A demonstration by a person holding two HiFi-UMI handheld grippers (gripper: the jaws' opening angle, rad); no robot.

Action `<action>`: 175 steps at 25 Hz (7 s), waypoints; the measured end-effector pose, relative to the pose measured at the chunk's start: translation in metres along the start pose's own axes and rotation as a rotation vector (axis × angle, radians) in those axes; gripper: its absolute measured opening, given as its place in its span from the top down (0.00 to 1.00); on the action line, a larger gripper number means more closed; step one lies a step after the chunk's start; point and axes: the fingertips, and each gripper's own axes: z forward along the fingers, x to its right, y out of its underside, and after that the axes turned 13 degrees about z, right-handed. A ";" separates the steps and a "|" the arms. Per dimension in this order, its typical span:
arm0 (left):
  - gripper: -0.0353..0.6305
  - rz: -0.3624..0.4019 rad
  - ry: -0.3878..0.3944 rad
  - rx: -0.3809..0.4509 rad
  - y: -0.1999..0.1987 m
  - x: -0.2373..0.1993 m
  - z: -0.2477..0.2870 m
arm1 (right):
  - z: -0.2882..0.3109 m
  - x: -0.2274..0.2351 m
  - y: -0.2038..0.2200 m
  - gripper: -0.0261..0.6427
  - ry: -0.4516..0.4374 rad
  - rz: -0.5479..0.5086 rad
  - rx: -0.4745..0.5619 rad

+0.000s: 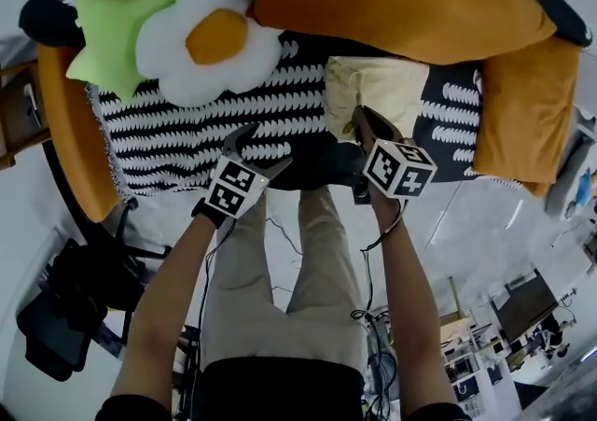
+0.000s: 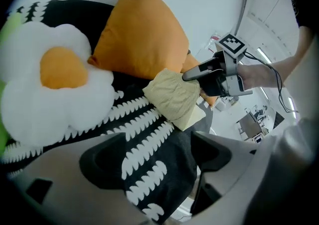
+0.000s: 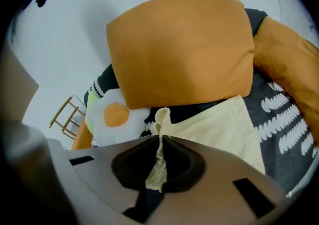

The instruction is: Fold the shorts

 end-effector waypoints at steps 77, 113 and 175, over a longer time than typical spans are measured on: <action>0.91 0.580 0.365 -0.471 -0.075 0.052 0.202 | -0.020 0.218 0.007 0.61 0.194 -0.703 -0.241; 0.42 1.057 0.340 -0.325 -0.045 0.086 0.188 | -0.004 0.178 0.077 0.42 -0.002 -1.129 -0.388; 0.90 0.674 -0.092 0.868 -0.254 0.286 -0.651 | -0.718 -0.377 0.181 0.90 0.330 -0.265 1.242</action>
